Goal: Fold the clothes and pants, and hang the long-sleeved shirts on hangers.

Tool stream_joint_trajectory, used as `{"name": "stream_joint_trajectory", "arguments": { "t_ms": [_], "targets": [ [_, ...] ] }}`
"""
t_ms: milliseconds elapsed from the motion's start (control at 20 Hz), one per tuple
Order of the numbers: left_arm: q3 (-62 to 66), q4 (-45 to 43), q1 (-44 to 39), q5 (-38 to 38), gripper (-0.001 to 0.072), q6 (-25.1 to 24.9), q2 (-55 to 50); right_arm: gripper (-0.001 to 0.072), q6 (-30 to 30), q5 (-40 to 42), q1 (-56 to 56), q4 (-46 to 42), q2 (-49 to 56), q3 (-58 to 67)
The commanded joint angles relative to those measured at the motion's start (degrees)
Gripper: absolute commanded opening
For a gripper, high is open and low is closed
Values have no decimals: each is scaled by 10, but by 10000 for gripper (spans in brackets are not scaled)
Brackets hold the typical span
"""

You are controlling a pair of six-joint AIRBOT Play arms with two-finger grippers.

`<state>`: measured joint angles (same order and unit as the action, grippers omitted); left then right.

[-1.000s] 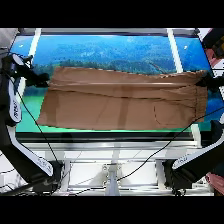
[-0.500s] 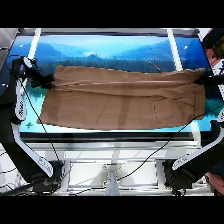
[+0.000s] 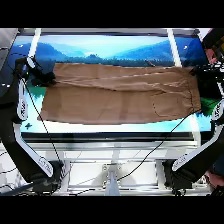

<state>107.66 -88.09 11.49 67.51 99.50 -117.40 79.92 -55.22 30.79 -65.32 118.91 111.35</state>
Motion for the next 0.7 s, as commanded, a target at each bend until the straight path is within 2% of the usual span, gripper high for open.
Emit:
{"name": "stream_joint_trajectory", "arguments": {
  "t_ms": [0,400,450,500,550,600,650],
  "targets": [
    [0,-2,0,13,694,2,6,687,0,0,-4,-6,-2,2],
    [0,-45,21,4,691,2,102,675,2,-33,38,-41,-77,7],
    [0,-45,26,8,684,2,116,609,2,-48,48,-42,-89,7],
    [0,-45,31,16,559,2,131,453,2,-69,61,-43,-101,7],
    [0,-45,37,28,328,1,148,296,2,-93,73,-46,-113,7],
    [0,-45,42,45,30,-8,163,177,2,-116,86,-47,-123,7],
    [0,-48,45,65,26,-32,179,76,2,-147,99,-46,-132,7]
  ]
}}
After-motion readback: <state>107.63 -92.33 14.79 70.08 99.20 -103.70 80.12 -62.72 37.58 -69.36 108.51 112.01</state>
